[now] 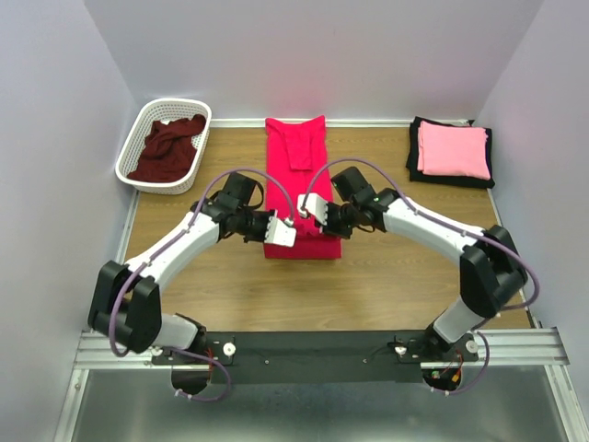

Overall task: Fold and stack the t-shirts
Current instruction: Fold the tshirt

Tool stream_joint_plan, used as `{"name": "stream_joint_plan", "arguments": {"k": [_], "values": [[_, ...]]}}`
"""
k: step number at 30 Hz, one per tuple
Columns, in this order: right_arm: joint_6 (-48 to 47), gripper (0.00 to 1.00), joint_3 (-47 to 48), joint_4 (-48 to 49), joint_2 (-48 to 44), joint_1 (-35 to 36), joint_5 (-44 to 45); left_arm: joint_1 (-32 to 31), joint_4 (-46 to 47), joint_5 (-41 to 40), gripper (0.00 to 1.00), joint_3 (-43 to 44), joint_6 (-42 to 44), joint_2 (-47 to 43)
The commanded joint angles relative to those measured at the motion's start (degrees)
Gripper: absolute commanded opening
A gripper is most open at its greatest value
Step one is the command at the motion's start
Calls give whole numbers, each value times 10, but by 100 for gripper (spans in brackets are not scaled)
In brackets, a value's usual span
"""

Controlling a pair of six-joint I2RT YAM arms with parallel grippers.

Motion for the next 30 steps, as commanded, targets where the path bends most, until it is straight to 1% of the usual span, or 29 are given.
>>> {"name": "stream_joint_plan", "arguments": {"k": [1,3,7,14,20,25,30], "values": [[-47,0,59,-6,55,-26,-25,35,42,19,0,45,24,44],[-65,0,82,-6,80,-46,-30,53,45,19,0,74,32,77],[-85,0,157,-6,151,-78,-38,74,63,19,0,115,42,135],[-111,1,255,-7,240,-109,-45,107,73,20,0,207,54,220],[-128,1,327,-6,301,-124,-42,123,74,20,0,264,65,278],[-133,0,367,-7,335,-132,-41,124,77,18,0,291,66,314],[-135,1,378,-7,355,-132,-38,125,93,14,0,306,56,343]]}}
